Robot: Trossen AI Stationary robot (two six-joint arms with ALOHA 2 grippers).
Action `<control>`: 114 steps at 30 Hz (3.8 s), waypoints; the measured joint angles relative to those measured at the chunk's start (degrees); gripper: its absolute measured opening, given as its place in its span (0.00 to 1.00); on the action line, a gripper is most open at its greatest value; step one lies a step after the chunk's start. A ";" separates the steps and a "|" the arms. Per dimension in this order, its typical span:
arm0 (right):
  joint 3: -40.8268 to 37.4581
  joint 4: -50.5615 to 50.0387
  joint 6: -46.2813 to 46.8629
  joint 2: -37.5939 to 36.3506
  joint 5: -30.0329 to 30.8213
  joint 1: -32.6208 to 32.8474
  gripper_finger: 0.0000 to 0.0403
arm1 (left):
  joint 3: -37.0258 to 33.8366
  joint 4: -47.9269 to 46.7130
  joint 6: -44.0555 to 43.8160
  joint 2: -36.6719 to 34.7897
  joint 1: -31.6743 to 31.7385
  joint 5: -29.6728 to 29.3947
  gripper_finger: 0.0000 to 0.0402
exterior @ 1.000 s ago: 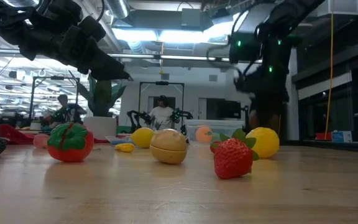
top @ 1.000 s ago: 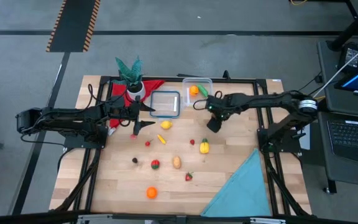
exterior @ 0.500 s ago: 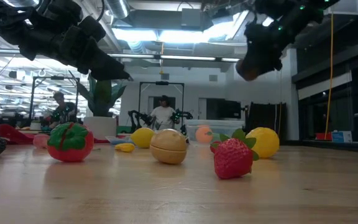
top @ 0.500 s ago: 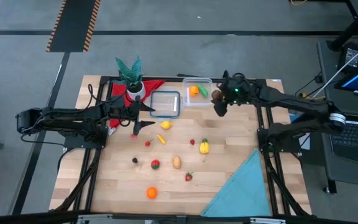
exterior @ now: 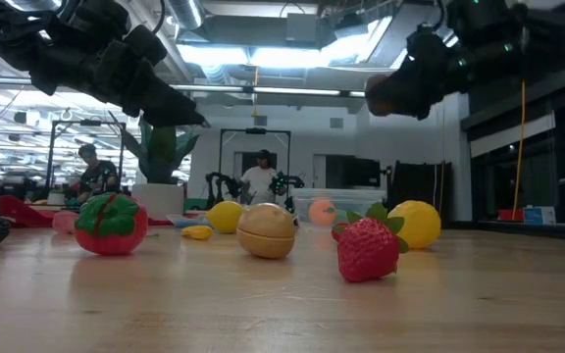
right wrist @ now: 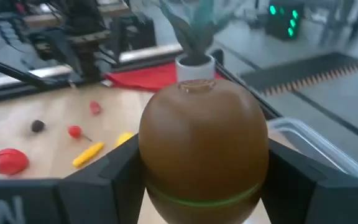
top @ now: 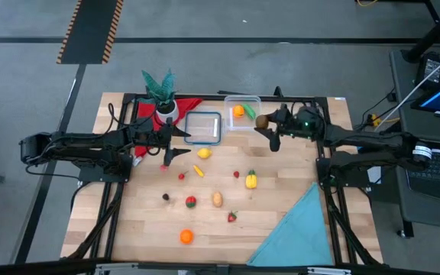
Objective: Pick and placing Produce into tupperware
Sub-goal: Put the kiwi into the transparent bin
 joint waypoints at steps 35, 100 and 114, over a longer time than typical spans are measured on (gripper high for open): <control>-10.22 13.93 0.09 0.72 6.82 0.04 0.61 | 0.00 0.02 -0.02 0.00 -0.01 0.02 0.72; 31.95 -37.61 -1.36 28.18 -0.03 -9.35 0.61 | 0.00 0.01 1.08 0.00 -0.03 0.02 0.72; 32.31 -35.34 -2.98 32.93 1.14 -9.69 0.61 | 0.00 0.00 1.06 0.00 -0.05 0.02 0.72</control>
